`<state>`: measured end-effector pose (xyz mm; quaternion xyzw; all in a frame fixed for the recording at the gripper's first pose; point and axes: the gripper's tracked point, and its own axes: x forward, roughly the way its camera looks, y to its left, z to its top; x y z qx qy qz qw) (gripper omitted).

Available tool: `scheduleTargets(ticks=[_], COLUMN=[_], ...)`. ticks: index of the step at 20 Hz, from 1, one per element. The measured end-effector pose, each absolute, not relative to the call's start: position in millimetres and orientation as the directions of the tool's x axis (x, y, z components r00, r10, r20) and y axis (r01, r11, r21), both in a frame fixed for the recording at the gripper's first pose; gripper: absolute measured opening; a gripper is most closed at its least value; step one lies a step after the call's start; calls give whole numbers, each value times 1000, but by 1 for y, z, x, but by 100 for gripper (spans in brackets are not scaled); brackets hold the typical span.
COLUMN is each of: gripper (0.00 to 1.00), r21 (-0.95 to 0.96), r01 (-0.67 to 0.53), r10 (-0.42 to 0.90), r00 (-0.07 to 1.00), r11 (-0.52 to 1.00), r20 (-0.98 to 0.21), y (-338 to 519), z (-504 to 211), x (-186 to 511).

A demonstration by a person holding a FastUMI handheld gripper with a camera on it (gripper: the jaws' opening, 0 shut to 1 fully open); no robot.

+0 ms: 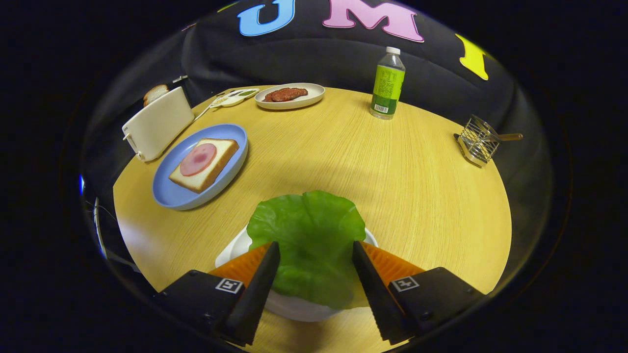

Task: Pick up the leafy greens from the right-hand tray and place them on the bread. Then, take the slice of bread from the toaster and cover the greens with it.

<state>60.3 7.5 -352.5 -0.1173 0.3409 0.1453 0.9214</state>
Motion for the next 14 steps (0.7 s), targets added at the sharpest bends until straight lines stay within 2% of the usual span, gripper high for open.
scheduleTargets(ticks=[1,2,5,6,8,12,14], gripper=[88,87,43,43,14,7,6], r21=[-122,-119,-116,-121,-116,-60,-63], r01=[-352,-349,-354,-353,-352,-404,-403], r10=[186,186,188,185,188,254,253], r00=[720,723,715,717,718,677,680], r11=[928,930,928,928,929,913,913], r20=[-668,-665,-674,-672,-670,-691,-689], y=[7,5,6,6,7,16,15], z=[-355,-352,-355,-354,-355,-355,-343], x=[61,61,63,63,62,51,48])
